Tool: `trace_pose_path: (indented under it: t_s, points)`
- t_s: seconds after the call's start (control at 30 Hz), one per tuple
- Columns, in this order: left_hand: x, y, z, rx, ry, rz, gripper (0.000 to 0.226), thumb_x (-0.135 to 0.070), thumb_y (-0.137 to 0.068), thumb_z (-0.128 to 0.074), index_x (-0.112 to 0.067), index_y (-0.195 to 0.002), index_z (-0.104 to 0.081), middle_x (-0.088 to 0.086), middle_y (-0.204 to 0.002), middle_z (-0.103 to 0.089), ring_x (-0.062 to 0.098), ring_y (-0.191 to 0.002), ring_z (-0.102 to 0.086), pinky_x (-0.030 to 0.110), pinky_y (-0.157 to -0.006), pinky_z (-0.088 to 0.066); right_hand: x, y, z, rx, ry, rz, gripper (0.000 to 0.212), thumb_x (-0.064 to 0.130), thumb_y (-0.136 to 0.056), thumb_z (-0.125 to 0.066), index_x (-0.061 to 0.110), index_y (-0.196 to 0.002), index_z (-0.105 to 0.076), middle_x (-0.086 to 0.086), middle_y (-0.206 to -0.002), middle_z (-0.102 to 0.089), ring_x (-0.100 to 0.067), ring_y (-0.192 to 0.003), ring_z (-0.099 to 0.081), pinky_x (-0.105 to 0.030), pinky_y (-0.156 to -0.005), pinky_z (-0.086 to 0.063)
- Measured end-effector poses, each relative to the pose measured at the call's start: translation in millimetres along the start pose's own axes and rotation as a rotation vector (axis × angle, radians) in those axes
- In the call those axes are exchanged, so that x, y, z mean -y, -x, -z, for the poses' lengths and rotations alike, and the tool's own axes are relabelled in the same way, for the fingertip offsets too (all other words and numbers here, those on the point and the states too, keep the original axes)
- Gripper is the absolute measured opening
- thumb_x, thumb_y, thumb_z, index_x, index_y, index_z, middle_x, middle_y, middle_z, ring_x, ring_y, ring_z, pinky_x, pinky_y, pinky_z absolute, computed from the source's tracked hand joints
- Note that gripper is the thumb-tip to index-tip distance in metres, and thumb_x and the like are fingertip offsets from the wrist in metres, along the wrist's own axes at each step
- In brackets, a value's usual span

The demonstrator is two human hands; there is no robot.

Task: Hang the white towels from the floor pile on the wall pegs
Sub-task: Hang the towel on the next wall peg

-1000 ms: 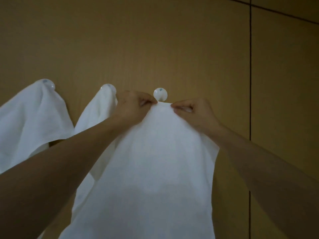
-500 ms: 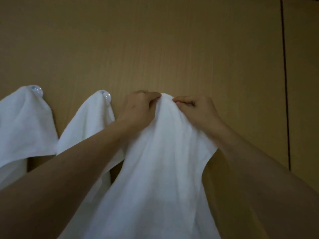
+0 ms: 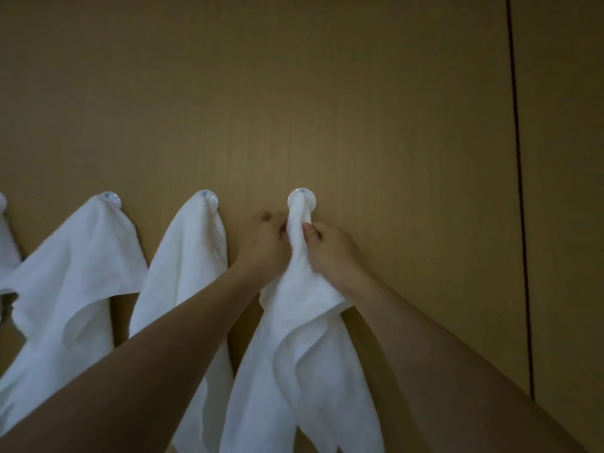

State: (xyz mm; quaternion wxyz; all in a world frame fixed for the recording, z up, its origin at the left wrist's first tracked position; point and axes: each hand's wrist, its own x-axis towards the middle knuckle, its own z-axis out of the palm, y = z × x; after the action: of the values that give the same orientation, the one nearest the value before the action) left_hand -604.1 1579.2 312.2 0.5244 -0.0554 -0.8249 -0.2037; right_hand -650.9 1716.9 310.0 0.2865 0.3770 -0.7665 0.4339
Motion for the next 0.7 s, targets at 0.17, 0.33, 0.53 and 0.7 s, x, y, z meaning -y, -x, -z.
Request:
trace_pose_path:
  t_s: [0.17, 0.33, 0.53, 0.7]
  points:
    - [13.3, 50.9, 10.4, 0.116, -0.49, -0.075, 0.038, -0.037, -0.095, -0.039, -0.019, -0.123, -0.057, 0.005, -0.121, -0.056, 0.027, -0.106, -0.047, 0.039, -0.089, -0.041, 0.6, 35.0, -10.7, -0.01, 0.397, -0.013, 0.025, 0.031, -0.102, -0.036, 0.018, -0.1, -0.057, -0.003, -0.09, -0.063, -0.023, -0.083, -0.063, -0.037, -0.074, -0.051]
    - [12.6, 81.1, 33.7, 0.187, -0.481, -0.086, 0.054, -0.026, -0.096, -0.045, -0.014, -0.147, -0.033, 0.012, -0.149, -0.037, 0.029, -0.13, -0.038, 0.042, -0.107, -0.036, -5.4, 85.4, -18.1, 0.072, 0.552, -0.126, 0.026, 0.024, -0.099, -0.044, 0.011, -0.113, -0.061, -0.012, -0.111, -0.062, -0.028, -0.101, -0.061, -0.027, -0.078, -0.041]
    - [10.3, 118.8, 65.6, 0.171, -0.224, -0.221, 0.046, -0.024, -0.093, -0.052, -0.014, -0.139, -0.052, 0.012, -0.149, -0.042, 0.03, -0.137, -0.036, 0.044, -0.11, -0.035, 21.9, 149.7, -8.2, 0.091, 0.611, -0.256, 0.025, 0.026, -0.098, -0.048, 0.009, -0.112, -0.059, -0.01, -0.105, -0.062, -0.026, -0.095, -0.062, -0.026, -0.071, -0.043]
    - [-4.1, 171.2, 71.0, 0.246, -0.045, -0.317, 0.047, -0.023, -0.091, -0.056, -0.014, -0.137, -0.053, 0.013, -0.145, -0.046, 0.032, -0.133, -0.039, 0.044, -0.106, -0.038, 68.6, 223.3, 2.4, 0.025, 0.779, -0.435, 0.052, 0.037, -0.095, -0.052, 0.02, -0.143, -0.045, -0.013, -0.127, -0.054, -0.033, -0.119, -0.051, -0.037, -0.094, -0.047]
